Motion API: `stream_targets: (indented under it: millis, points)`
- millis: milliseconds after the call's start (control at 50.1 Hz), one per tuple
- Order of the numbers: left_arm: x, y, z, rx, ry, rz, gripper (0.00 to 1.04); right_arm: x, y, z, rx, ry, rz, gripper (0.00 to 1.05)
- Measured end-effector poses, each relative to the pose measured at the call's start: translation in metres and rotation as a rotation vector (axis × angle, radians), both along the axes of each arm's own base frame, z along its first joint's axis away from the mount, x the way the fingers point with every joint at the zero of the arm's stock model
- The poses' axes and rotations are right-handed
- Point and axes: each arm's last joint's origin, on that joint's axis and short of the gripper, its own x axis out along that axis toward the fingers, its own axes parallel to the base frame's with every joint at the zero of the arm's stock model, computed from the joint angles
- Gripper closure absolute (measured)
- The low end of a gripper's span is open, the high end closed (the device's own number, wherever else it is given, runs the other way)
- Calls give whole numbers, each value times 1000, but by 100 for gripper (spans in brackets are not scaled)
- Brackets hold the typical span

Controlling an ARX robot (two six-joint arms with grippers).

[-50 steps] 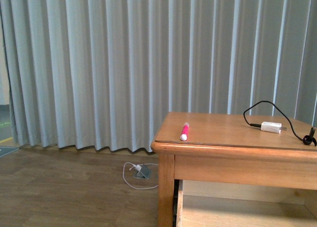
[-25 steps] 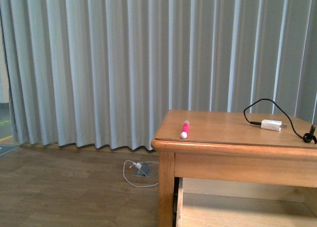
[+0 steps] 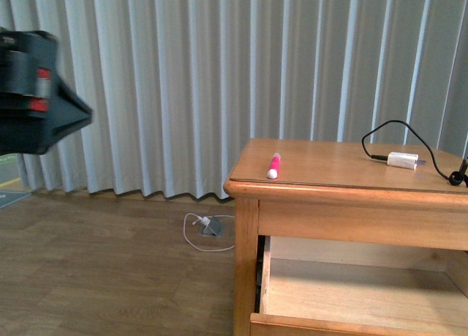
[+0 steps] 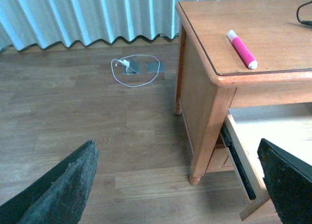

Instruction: Place pink marker in drawer with both arms

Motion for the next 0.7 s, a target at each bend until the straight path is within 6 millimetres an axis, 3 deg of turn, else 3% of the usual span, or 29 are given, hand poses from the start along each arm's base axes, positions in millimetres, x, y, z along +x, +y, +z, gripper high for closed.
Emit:
stream_targets:
  millis: [279,698]
  points:
    - [86,-53,-2,26,61,-97,6,0,0,0,0,0,0,8]
    - [177,-119,-7,7,127,-119,6,0,0,0,0,0,0,8]
